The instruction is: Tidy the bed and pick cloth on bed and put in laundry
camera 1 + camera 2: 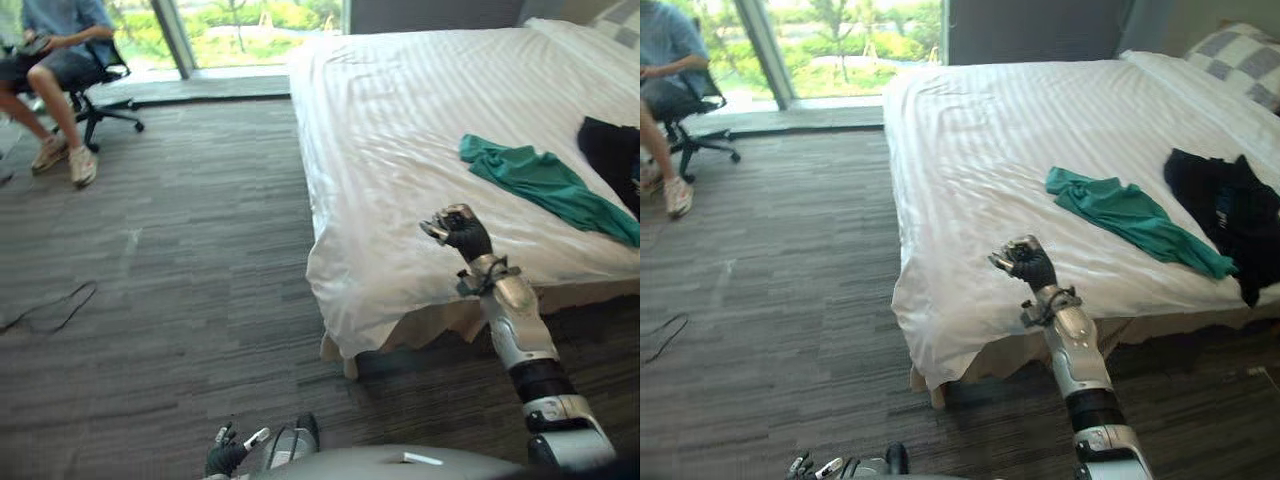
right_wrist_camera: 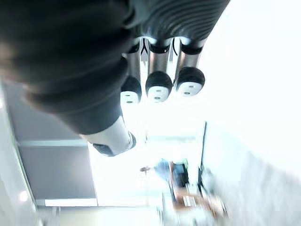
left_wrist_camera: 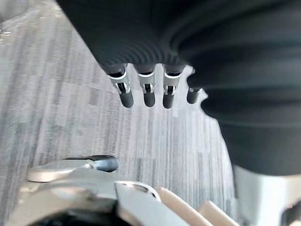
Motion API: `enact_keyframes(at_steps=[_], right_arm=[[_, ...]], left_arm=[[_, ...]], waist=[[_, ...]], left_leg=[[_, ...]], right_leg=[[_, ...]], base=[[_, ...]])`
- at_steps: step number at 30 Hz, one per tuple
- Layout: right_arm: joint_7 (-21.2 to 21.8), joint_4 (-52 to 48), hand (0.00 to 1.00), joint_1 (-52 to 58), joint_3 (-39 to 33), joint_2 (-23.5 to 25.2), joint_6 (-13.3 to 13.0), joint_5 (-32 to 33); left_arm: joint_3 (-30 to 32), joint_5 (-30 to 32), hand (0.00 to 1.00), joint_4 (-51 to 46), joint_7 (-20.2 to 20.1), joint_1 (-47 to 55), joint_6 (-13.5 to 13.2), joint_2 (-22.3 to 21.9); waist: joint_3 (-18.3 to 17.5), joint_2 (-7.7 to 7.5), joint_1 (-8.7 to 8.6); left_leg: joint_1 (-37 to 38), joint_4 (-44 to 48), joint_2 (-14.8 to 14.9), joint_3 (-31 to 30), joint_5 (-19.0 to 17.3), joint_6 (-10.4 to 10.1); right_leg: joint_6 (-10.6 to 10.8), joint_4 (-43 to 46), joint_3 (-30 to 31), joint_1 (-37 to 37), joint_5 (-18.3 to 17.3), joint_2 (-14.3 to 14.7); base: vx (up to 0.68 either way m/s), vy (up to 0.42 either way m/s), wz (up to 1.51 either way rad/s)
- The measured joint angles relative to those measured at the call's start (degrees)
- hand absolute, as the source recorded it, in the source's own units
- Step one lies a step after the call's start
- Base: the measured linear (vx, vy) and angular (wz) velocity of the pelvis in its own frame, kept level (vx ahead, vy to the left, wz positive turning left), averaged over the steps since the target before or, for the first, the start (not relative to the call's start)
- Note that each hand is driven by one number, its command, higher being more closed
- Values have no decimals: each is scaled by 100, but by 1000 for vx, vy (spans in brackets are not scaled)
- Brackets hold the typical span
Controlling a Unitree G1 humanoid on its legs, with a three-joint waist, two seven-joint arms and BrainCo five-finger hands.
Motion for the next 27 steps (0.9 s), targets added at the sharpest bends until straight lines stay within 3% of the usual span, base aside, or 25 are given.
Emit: enact_keyframes(at_steps=[3,5,8,13,15,21,23,27], right_arm=[[-252,430,100,-1323,59,149,89,303],[-350,647,100,-1901,70,143,109,355],[-399,859,100,-2522,232,138,167,443],[-520,1437,100,-3209,341,96,290,514],[-640,1623,100,-3464,439,-86,400,513],[-1004,1910,100,-3740,390,-383,776,500],[-1092,2032,100,-3742,200,-686,933,500],[-1132,2149,100,-3747,-39,-1121,1060,499]], left_arm=[[168,-132,0,-136,144,-398,-3,249],[188,-152,0,-188,157,-633,-3,231],[202,-155,0,-513,157,-800,-104,103],[240,-342,0,-549,121,-1113,-165,104],[116,-355,0,-511,110,-1376,-161,-29],[-711,-410,0,-748,-61,-1695,191,-91],[-990,-609,0,-859,-136,-1772,250,-102],[-1033,-778,0,-843,-309,-1957,283,-241]], waist=[[620,-450,302],[892,-489,450],[1192,-325,568],[1393,-77,725],[1531,146,819],[1701,611,903],[1766,847,929],[1831,1185,920]], left_leg=[[-518,172,121,-261,155,27],[-793,476,131,-311,86,66],[-1162,964,121,-430,-110,140],[-1840,1460,160,-610,-258,157],[-2091,1620,191,-694,-270,148],[-2803,1912,145,-757,-213,188],[-3124,2076,93,-749,-193,216],[-3660,2368,75,-680,-149,285]], right_leg=[[-117,83,-244,-316,86,114],[-132,123,-305,-385,131,102],[-130,160,-441,-453,211,89],[-202,348,-617,-871,158,72],[-274,552,-683,-1081,91,54],[-296,1779,-726,-2069,-419,-381],[-316,2305,-654,-2517,-623,-597],[-381,2967,-453,-3246,-837,-834]], base=[[-63,-52,46],[-11,2,29],[-6,54,21],[-43,53,17],[-78,49,13],[-82,25,11],[-55,-28,6],[-59,-58,-6]])
